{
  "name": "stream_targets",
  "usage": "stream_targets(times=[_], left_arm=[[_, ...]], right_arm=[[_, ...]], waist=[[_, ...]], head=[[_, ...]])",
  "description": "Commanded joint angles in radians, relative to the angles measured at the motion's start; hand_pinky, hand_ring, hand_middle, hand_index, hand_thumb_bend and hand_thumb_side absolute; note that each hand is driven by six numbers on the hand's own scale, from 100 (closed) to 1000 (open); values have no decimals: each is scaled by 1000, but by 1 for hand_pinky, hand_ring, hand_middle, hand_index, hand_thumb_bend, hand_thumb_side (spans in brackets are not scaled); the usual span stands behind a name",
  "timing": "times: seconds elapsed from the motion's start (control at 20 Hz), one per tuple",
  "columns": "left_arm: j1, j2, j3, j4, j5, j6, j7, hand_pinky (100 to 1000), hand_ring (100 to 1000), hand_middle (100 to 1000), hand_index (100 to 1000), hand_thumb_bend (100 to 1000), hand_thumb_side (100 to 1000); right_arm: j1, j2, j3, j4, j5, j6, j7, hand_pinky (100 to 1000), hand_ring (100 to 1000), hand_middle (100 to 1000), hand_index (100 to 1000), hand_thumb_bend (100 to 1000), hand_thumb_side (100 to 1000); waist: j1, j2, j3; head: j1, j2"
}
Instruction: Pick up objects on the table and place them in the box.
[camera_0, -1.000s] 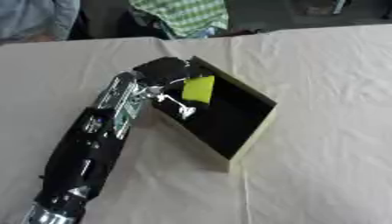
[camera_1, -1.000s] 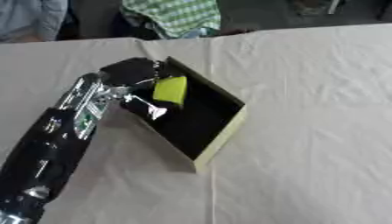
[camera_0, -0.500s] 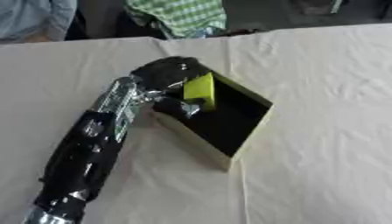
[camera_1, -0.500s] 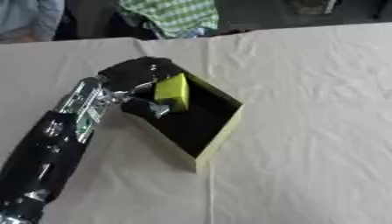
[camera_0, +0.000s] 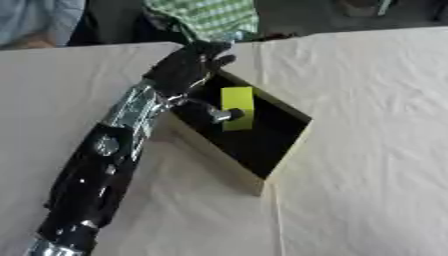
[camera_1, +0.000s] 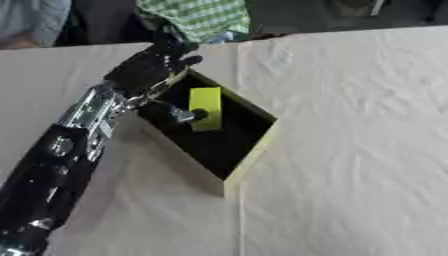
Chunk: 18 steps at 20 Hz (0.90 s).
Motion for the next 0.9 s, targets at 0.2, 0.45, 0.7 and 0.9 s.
stream_targets(times=[0.2,0.45,0.7,0.9], left_arm=[[-24,46,21,-126,46,16,3,1000,1000,984,969,444,988],[-9,147,72,-364,260,142,81,1000,910,870,907,100,896],[116,281,140,-547,668,269,230,872,780,737,854,100,832],[237,320,217,-674,964,333,322,786,719,673,836,100,845]], right_arm=[[-9,-17,-12,-17,-4,-6,-6,786,616,615,840,100,712],[-2,-34,-18,-17,2,-10,-14,785,618,616,839,100,708],[10,-50,-27,-17,11,-14,-24,785,620,618,839,100,703],[17,-54,-33,-17,16,-16,-33,784,620,618,838,100,701]], waist=[[-3,-13,6],[-1,-24,24],[-3,-35,50],[-11,-40,66]], head=[[-9,5],[-27,15],[-49,27],[-52,33]])
